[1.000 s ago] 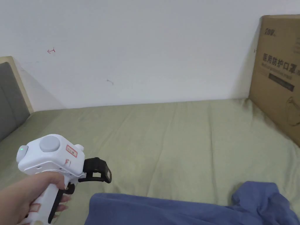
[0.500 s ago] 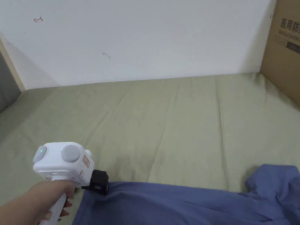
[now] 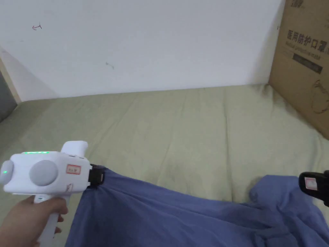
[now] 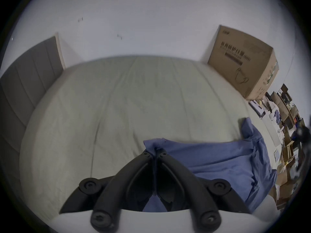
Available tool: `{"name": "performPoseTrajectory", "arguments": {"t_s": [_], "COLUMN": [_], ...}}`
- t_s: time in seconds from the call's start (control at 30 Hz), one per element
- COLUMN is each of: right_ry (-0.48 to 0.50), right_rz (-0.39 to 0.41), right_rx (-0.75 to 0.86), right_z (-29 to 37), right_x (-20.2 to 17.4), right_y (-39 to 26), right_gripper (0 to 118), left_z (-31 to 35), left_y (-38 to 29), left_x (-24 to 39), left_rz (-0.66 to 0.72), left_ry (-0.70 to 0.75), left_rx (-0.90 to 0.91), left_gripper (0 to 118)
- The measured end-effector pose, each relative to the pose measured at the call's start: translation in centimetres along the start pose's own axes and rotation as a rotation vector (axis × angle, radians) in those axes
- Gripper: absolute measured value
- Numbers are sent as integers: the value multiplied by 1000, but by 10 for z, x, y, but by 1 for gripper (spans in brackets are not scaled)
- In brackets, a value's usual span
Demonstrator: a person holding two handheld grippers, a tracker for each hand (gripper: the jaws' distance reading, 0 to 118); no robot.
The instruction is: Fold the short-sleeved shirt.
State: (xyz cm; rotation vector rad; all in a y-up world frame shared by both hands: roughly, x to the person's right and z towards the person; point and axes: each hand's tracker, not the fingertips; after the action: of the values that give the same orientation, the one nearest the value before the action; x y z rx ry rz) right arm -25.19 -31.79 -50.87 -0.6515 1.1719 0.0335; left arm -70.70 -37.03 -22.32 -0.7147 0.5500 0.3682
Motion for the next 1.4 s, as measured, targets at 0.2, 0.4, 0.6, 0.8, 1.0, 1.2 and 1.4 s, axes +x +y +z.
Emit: {"name": "performPoseTrajectory", "arguments": {"t_s": [0.2, 0.4, 0.6, 0.8, 1.0, 1.2, 1.4], "right_ry": [-183, -426, -491, -347, -252, -189, -205], "right_rz": [-158, -195, -238, -201, -37, -62, -112], "right_rx": [-436, -508, -572, -457, -232, 2, 266], "right_z": [-107, -173, -190, -153, -49, 47, 88], "right_x": [90, 147, 156, 140, 73, 38, 19], "right_y": [15, -11, -19, 9, 63, 137, 233], "right_gripper": [116, 106, 70, 0, 0, 0, 0], "left_z": [31, 34, 17, 23, 91, 185, 238], "left_y": [-22, -37, -45, -48, -26, 20, 110], "left_x": [15, 17, 5, -1, 1, 21, 30], "left_rz": [-32, 5, 32, 30, 100, 19, 84], "left_ry": [19, 20, 58, 79, 52, 66, 53], "left_rx": [78, 109, 65, 41, 107, 252, 402], "left_gripper": [2, 2, 2, 2, 2, 2, 2]}}
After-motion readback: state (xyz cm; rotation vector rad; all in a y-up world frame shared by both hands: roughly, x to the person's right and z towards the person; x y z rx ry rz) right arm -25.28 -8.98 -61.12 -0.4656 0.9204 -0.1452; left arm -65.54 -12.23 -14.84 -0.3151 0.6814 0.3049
